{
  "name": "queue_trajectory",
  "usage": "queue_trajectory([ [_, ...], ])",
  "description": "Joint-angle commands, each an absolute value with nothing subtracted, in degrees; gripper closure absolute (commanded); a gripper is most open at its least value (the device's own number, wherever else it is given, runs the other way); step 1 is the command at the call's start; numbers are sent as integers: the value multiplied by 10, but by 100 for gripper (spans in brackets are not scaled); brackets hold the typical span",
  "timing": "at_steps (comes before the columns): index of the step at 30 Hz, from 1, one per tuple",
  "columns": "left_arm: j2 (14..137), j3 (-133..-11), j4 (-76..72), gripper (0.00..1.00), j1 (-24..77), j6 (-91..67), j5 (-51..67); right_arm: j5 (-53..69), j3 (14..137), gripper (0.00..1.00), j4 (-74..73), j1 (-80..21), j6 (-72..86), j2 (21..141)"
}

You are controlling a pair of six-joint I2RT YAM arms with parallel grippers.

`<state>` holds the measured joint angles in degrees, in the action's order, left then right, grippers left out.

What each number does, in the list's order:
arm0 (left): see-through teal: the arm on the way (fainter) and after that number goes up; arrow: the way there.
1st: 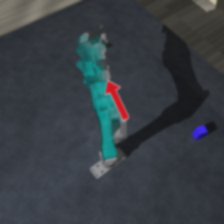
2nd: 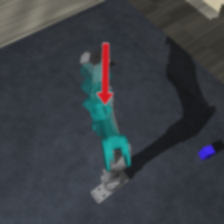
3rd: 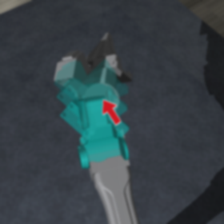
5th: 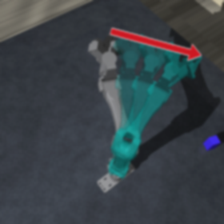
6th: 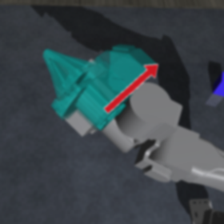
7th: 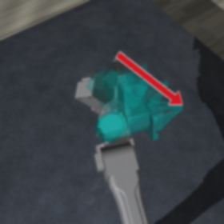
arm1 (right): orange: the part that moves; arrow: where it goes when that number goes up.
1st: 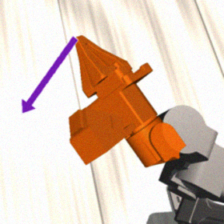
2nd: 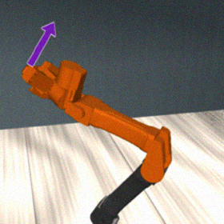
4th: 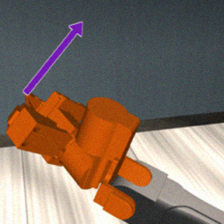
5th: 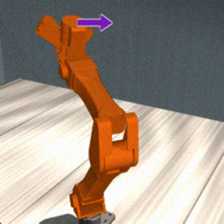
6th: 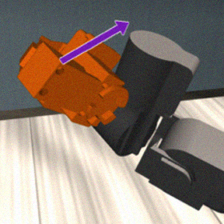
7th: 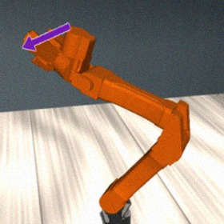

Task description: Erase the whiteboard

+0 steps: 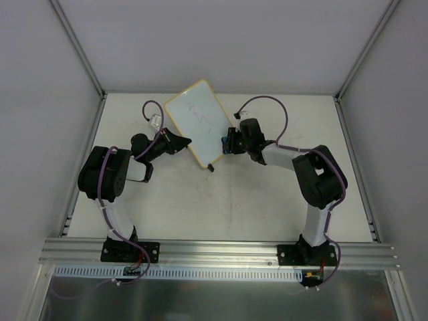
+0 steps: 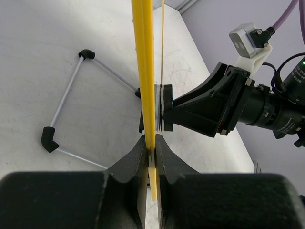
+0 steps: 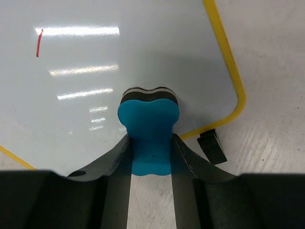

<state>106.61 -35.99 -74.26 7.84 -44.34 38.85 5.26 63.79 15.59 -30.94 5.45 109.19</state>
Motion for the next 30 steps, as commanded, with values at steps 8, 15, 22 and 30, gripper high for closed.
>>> queue_trajectory([
  [8,1042,-364,-941,100,86,-417,430,36,657,100,120,-320,55,1095],
  [15,1042,-366,-941,100,86,-418,431,40,660,100,118,-380,68,1106],
  [22,1041,-366,-940,100,88,-417,430,35,663,100,117,-410,72,1106],
  [30,1042,-369,-939,100,91,-416,430,41,672,100,105,-410,65,1093],
])
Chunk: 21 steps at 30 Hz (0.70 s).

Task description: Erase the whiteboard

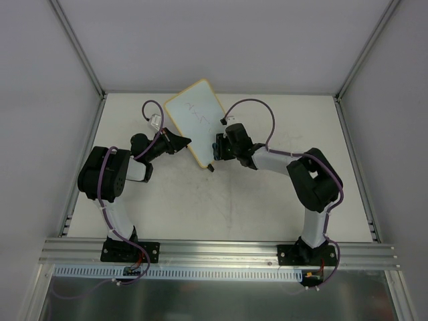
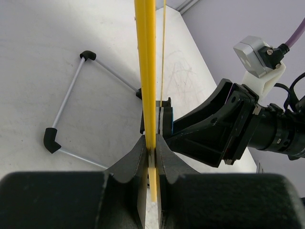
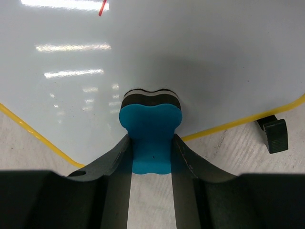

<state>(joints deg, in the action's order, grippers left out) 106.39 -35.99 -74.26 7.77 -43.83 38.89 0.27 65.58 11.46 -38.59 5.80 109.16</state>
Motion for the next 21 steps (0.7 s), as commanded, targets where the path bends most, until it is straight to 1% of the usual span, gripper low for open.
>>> queue_trajectory([
  [1,1043,-369,-939,100,92,-415,429,41,679,100,102,-411,62,1091],
  [15,1039,-368,-929,100,98,-405,428,47,857,100,-17,-422,-12,1140],
  [21,1033,-366,-924,100,99,-401,430,23,875,100,-36,-411,-23,1155],
])
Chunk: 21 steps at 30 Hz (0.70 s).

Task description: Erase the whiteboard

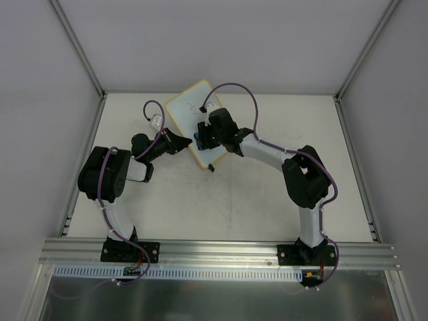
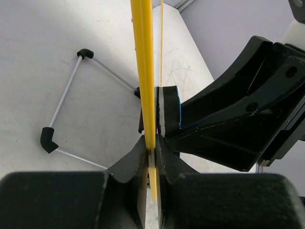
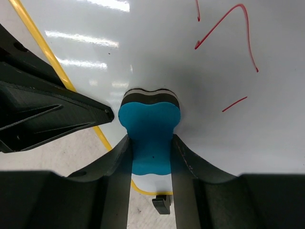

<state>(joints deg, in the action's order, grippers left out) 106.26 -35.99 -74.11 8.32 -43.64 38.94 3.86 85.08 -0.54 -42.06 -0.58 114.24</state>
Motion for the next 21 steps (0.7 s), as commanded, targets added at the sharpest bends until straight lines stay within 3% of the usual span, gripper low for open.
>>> queue_trajectory([
  [1,1033,-366,-922,100,99,-400,429,24,882,100,-40,-402,-22,1160],
  [13,1022,-364,-914,100,103,-395,433,33,930,100,-89,-307,-10,1194],
  [21,1024,-367,-907,100,108,-390,439,51,956,100,-91,-296,-18,1205],
])
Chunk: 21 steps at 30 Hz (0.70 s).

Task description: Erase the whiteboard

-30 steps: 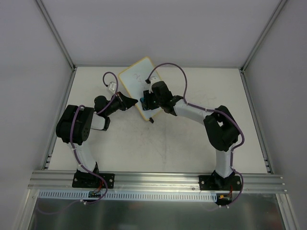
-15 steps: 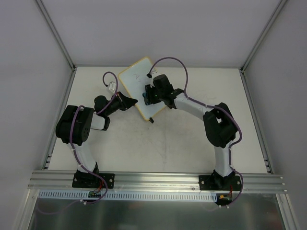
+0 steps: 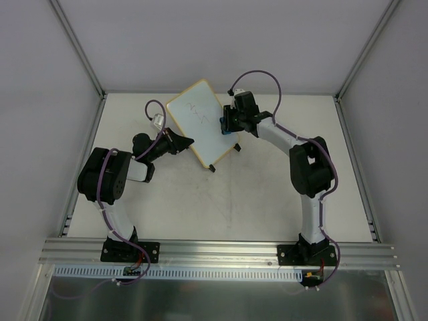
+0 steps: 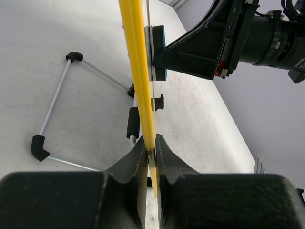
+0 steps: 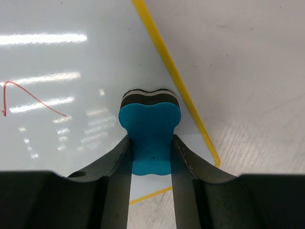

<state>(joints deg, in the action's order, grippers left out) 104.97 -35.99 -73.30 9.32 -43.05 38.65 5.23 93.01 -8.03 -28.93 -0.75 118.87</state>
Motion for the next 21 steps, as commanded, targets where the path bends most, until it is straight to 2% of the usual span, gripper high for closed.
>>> queue_trajectory([
  [1,1024,-367,-906,100,110,-389,439,54,962,100,-91,-299,-18,1207],
  [21,1045,-361,-903,100,120,-356,457,44,1006,100,-99,-399,-28,1202],
])
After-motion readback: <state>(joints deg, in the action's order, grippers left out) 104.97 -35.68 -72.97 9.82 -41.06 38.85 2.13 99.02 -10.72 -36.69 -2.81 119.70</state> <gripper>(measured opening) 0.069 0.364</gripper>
